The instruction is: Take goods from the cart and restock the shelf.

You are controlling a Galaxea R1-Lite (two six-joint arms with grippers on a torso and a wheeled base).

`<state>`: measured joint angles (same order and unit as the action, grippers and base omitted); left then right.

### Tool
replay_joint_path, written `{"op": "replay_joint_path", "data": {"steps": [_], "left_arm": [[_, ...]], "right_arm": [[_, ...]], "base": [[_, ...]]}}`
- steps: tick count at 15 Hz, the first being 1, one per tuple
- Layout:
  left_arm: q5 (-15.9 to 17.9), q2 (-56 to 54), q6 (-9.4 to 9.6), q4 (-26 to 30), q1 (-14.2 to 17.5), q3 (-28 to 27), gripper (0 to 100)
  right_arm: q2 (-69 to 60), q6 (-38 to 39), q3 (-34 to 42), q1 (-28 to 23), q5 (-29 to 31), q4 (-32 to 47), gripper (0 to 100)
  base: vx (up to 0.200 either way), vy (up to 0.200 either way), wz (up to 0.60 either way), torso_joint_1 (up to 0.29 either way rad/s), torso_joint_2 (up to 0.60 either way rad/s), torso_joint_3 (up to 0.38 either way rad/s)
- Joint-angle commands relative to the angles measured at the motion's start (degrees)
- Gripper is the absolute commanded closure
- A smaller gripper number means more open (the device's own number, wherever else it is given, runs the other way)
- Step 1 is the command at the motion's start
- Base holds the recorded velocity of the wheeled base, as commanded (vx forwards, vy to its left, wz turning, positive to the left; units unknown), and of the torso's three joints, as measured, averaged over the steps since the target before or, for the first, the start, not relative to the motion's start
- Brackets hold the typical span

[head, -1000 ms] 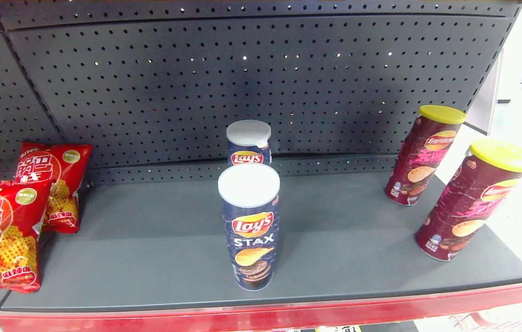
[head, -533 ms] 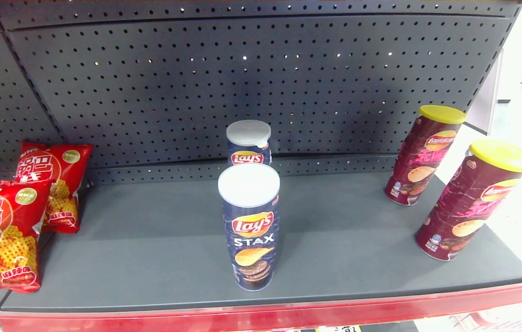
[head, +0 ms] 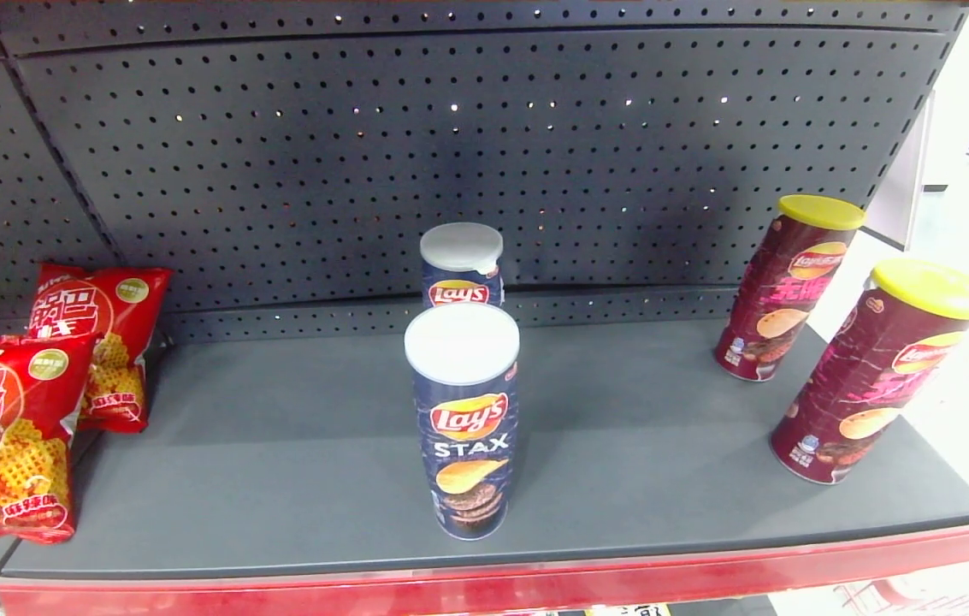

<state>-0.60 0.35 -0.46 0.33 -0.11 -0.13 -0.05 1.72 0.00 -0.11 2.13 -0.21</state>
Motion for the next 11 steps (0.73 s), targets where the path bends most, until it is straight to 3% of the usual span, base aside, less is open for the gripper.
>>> {"op": "replay_joint_path", "data": {"steps": [1,11], "left_arm": [[0.0,0.1,-0.06,0.0,0.0,0.0,0],[0.0,0.1,0.02,0.0,0.0,0.0,0]], "right_arm": [[0.1,-0.9,0.0,0.0,-0.4,0.0,0],[0.1,-1.7,0.0,0.0,-0.8,0.0,0]], "base": [[0.0,0.0,0.0,0.0,0.0,0.0],[0.0,0.0,0.0,0.0,0.0,0.0]]}}
